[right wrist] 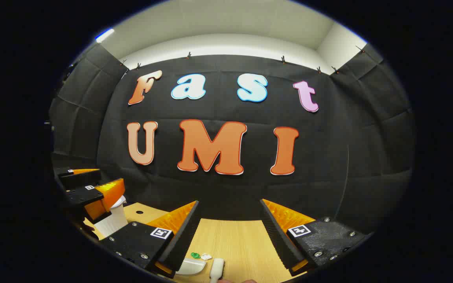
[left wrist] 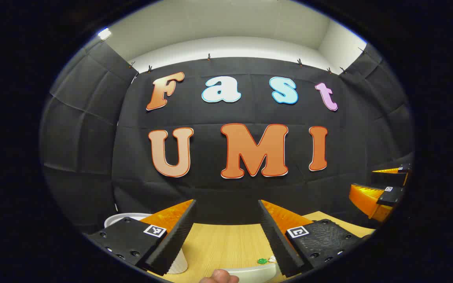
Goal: Pick up the small broom and dustpan from the desktop, sweep the trash into the dustpan with the broom, and then empty the trash into the garbage bin.
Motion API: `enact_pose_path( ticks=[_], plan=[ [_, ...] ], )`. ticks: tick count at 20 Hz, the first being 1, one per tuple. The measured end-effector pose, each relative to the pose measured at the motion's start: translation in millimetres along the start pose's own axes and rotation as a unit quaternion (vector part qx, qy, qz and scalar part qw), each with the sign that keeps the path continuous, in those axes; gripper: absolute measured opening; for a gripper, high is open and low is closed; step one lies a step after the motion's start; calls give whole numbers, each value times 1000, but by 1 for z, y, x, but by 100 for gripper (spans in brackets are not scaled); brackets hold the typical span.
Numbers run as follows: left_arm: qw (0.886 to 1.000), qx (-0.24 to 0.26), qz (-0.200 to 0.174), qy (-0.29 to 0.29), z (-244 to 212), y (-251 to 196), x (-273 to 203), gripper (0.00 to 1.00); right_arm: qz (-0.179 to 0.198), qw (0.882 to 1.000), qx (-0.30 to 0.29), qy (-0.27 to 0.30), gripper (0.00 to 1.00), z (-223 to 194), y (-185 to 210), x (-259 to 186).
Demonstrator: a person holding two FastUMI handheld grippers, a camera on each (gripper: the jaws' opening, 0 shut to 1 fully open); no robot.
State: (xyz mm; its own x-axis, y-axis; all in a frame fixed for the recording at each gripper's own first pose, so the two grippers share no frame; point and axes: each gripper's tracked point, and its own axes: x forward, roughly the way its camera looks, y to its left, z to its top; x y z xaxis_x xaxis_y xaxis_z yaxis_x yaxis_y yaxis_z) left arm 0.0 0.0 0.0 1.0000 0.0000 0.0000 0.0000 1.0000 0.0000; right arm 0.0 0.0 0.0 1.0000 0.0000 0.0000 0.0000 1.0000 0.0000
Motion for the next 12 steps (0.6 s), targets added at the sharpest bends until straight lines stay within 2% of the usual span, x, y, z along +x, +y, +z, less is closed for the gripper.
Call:
enact_pose_path(
  ticks=[3, 12],
  plan=[
    [1000, -6, -2, 4, 11, -19, -5, 95, 12, 1000, 22, 4, 92, 8, -2, 3],
    [999, 6, 37, 34, 5, -9, 1, 94, 59, 998, 25, 15, 92, 2, 16, 12]
  ],
)
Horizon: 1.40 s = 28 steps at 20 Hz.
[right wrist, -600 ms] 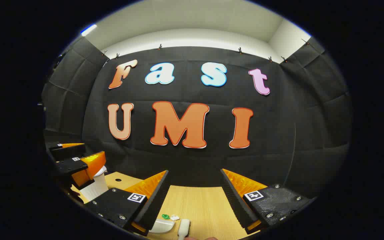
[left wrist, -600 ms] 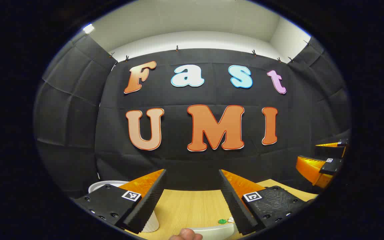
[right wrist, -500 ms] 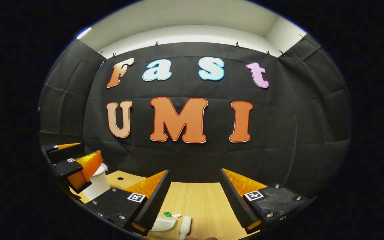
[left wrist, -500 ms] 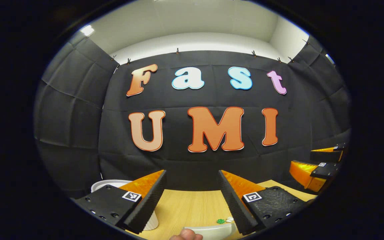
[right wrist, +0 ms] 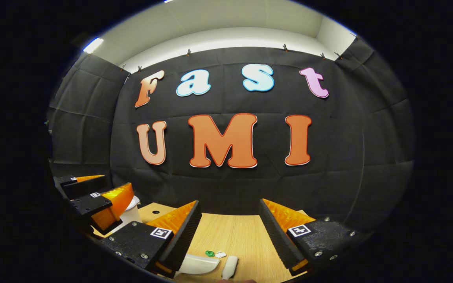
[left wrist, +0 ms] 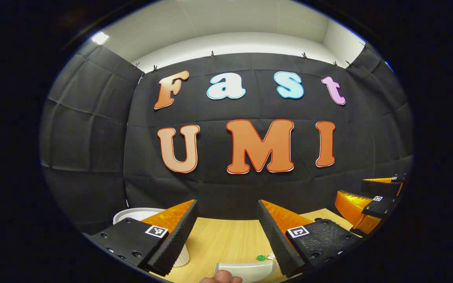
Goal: Pick up the small broom and dustpan from the desktop, sweep the trash into the dustpan with the broom, and then empty the trash into the garbage bin.
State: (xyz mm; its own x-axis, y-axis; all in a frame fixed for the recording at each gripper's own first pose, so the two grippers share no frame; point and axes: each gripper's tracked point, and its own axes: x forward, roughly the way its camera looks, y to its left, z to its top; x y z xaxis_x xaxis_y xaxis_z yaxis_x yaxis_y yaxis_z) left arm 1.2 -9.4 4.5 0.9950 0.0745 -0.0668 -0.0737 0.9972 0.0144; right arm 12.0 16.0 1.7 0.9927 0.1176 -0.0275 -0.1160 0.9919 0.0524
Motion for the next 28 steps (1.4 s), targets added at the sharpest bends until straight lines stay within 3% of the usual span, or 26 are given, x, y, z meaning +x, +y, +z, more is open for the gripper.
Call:
enact_pose_path(
  ticks=[6, 13, 19, 25, 28],
  plan=[
    [1000, -12, -3, 6, -7, -2, 4, 94, -1, 1000, 3, -1, 92, -3, 2, 7],
    [1000, -21, -15, -5, -5, -13, 8, 94, -14, 999, -29, -41, 92, 16, -1, 5],
    [999, -15, -38, 9, -14, -14, 8, 94, -32, 999, -24, -15, 92, 0, 3, 5],
    [999, 11, -36, -6, -15, 18, 8, 94, -56, 998, -35, -18, 92, -1, 25, -3],
    [998, 18, -59, -2, -25, 18, 4, 94, -75, 996, -37, -6, 92, -9, 35, -5]
  ],
)
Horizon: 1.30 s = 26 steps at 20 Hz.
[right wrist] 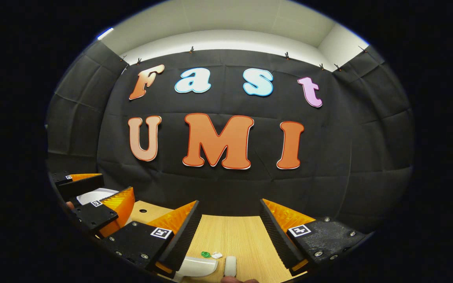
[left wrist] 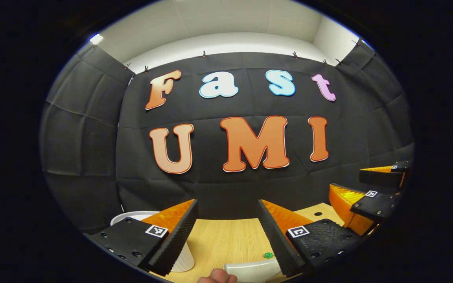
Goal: Pick up the small broom and dustpan from the desktop, sweep the trash into the dustpan with the broom, and then empty the trash into the garbage bin.
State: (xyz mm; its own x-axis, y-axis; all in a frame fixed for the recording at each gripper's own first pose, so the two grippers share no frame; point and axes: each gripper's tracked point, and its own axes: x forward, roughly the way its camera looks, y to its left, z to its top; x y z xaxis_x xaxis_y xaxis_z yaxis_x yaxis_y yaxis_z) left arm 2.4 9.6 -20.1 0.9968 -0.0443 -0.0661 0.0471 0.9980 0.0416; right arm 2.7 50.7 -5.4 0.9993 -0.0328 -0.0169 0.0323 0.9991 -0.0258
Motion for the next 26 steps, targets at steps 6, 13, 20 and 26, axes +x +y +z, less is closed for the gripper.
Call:
enact_pose_path(
  ticks=[6, 13, 20, 26],
  plan=[
    [1000, -10, -8, 13, -12, 13, -1, 94, -28, 999, -15, 23, 92, -12, 1, -7],
    [997, -17, -3, 79, -53, -9, 13, 94, 0, 995, 2, 102, 92, -67, -17, 6],
    [971, -47, -1, 233, -143, -29, 18, 95, 33, 976, -5, 214, 92, -147, -16, 14],
    [895, -60, -19, 442, -246, -60, -4, 95, 42, 920, -6, 389, 92, -252, -20, -1]
  ],
)
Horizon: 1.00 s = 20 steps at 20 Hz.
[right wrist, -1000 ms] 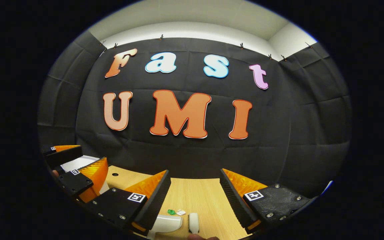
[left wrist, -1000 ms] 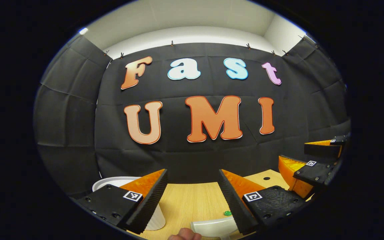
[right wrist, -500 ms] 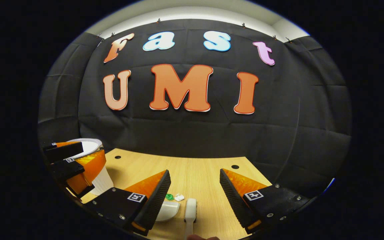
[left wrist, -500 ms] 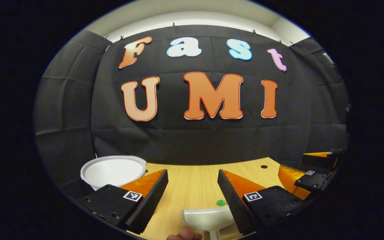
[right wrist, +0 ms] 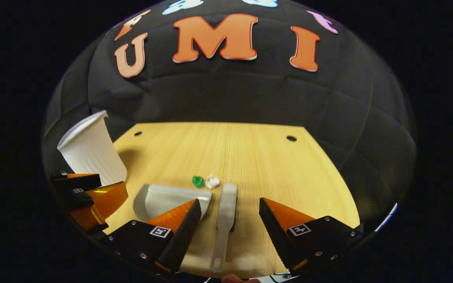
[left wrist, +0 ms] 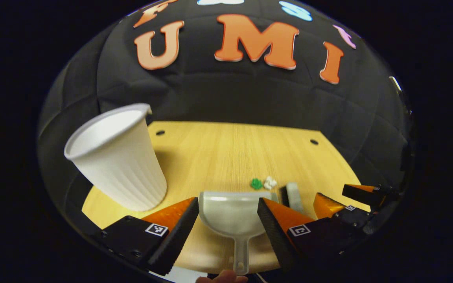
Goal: Pick up the small broom and dustpan from the desktop, sweep the trash into the dustpan with the broom, and then empty the trash into the garbage bin.
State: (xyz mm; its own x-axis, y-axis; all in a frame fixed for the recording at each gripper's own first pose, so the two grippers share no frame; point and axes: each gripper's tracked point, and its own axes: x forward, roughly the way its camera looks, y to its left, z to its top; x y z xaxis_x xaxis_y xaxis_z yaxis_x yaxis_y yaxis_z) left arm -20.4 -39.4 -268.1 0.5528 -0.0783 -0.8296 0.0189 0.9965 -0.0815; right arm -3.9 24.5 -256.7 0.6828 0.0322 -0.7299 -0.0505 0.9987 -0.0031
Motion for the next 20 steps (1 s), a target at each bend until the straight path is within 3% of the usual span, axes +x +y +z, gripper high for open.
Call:
enact_pose_path(
  ticks=[4, 8, 11, 15, 20],
  plan=[
    [994, -10, -1, 106, -15, -3, 3, 97, 13, 996, 0, 88, 93, -37, -8, 12],
    [984, -30, -5, 174, -17, -4, -2, 98, 20, 991, -26, 133, 93, -55, -13, 26],
    [970, -52, -6, 236, -33, -8, -3, 98, 24, 985, -51, 163, 93, -67, -12, 37],
    [955, -88, -1, 284, -66, -12, 5, 99, 39, 978, -71, 194, 93, -76, -11, 42],
    [944, -62, 4, 324, -70, -12, 21, 99, 45, 974, -65, 214, 93, -80, -10, 51]
  ],
)
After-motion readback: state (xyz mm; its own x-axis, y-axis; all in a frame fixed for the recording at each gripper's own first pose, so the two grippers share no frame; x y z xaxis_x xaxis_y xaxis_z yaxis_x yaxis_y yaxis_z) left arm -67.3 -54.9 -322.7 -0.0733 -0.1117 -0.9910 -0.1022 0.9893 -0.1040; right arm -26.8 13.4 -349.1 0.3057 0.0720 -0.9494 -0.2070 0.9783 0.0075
